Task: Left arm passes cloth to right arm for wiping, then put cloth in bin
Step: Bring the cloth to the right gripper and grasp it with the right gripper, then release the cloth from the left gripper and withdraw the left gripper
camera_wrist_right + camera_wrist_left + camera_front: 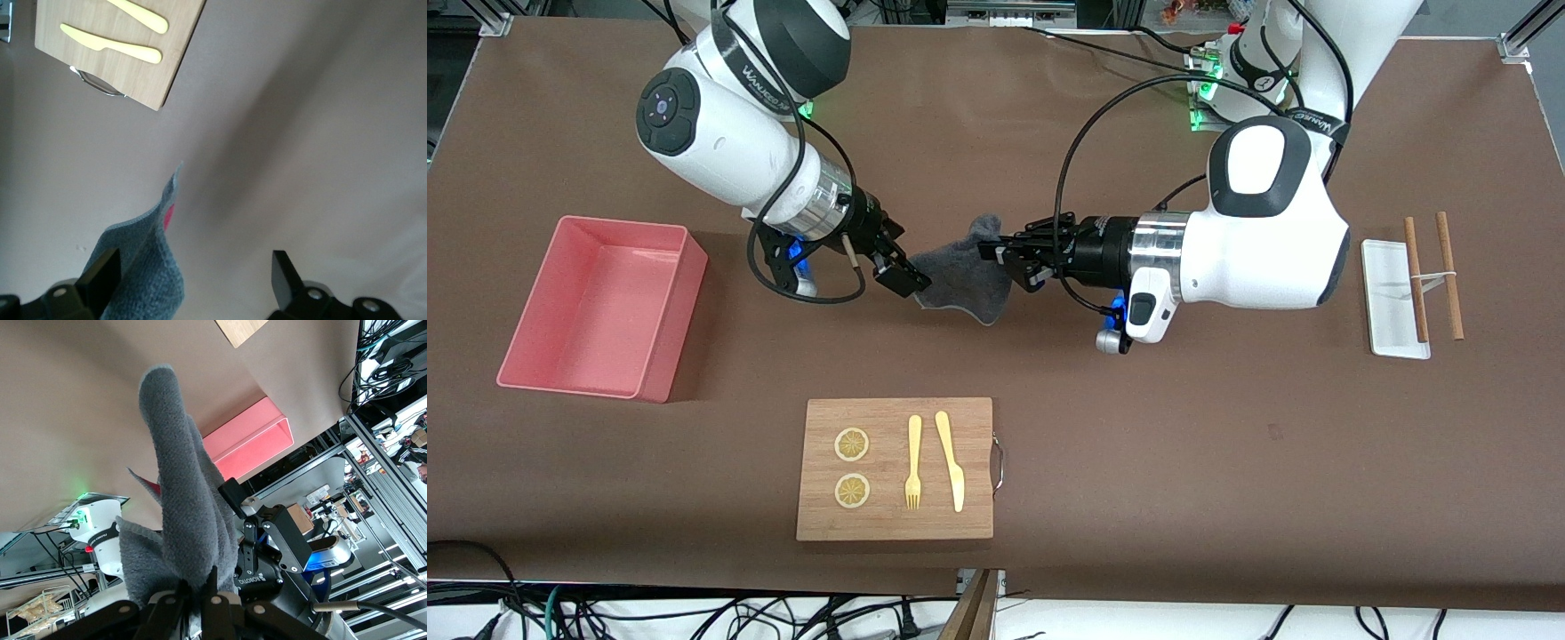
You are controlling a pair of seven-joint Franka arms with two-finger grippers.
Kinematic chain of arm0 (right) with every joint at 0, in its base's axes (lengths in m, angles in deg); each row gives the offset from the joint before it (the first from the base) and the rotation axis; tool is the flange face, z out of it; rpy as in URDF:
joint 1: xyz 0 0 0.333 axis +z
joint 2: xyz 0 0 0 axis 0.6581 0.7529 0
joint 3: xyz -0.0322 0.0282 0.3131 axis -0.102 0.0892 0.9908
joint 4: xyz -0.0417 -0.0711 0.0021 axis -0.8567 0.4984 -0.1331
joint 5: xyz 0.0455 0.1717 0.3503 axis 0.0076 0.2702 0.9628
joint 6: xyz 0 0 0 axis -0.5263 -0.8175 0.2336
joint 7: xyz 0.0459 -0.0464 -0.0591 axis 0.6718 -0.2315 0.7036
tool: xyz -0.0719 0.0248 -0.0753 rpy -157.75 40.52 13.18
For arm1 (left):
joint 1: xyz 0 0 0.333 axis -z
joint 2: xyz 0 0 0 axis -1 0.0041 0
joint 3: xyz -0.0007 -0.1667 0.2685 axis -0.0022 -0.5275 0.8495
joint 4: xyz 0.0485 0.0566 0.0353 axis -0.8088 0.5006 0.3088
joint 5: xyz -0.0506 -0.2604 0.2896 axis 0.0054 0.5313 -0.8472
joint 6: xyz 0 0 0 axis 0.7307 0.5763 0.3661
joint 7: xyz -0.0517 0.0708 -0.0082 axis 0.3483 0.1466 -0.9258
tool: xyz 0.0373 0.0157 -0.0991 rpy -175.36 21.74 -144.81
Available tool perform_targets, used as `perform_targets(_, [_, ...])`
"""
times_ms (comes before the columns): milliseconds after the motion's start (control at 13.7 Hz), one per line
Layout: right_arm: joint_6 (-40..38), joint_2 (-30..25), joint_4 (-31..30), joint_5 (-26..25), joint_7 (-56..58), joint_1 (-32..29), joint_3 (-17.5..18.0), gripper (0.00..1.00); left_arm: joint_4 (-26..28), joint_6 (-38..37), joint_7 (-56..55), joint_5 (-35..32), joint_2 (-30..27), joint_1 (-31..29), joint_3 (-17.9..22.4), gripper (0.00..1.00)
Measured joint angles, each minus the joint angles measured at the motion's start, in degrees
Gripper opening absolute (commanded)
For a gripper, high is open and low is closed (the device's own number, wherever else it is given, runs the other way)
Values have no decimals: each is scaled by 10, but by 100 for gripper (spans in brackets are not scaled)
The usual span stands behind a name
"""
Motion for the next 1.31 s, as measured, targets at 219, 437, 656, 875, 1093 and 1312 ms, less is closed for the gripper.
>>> perform_targets(219, [1, 2, 0, 6, -20, 3, 0, 40, 0, 0, 0, 0, 0, -2, 0, 7])
perform_targets(437, [26, 9, 0, 62, -40, 4, 0, 0, 0, 0, 0, 0, 0, -4, 1, 16])
perform_targets(656, [36, 16, 0, 82, -45, 4, 0, 0, 0, 0, 0, 0, 0, -6, 2, 17])
perform_targets(875, [36, 19, 0, 82, -46, 4, 0, 0, 0, 0, 0, 0, 0, -6, 3, 23])
perform_targets(1093, [36, 21, 0, 82, -46, 4, 0, 0, 0, 0, 0, 0, 0, -6, 4, 56])
perform_targets(1312, [36, 24, 0, 82, -40, 4, 0, 0, -1, 0, 0, 0, 0, -12, 7, 100])
